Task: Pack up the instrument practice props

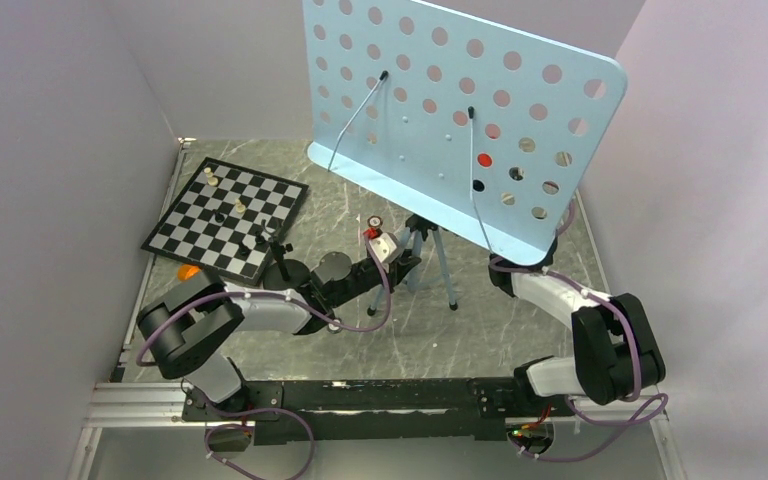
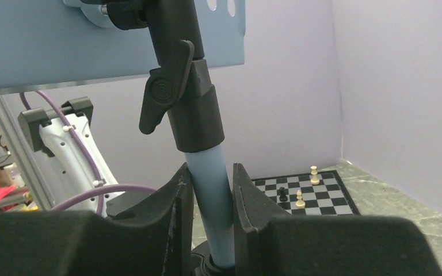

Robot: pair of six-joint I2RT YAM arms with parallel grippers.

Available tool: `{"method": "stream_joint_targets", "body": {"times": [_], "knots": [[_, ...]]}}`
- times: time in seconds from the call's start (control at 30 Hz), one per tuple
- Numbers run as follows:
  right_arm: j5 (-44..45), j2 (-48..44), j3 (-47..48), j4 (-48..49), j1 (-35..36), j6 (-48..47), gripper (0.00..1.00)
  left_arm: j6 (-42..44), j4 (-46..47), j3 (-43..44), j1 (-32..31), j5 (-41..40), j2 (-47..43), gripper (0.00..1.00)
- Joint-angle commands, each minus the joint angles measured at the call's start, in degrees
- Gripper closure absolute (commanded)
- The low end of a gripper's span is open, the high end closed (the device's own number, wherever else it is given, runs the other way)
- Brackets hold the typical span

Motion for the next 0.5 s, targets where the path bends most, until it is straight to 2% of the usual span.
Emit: {"method": "stream_joint_targets", "body": {"times": [0.0, 0.47], "knots": [[-7.18, 3.37, -0.12, -7.39, 0.06, 10.88, 1.00, -1.19, -0.17, 0.60, 0.04, -1.98, -6.63, 1.00], [-1.16, 7.62, 14.70, -8.19, 1.40, 25.45, 1.00, 2.41, -23.13, 6.14, -0.11, -7.33, -24.52, 1.00]]}}
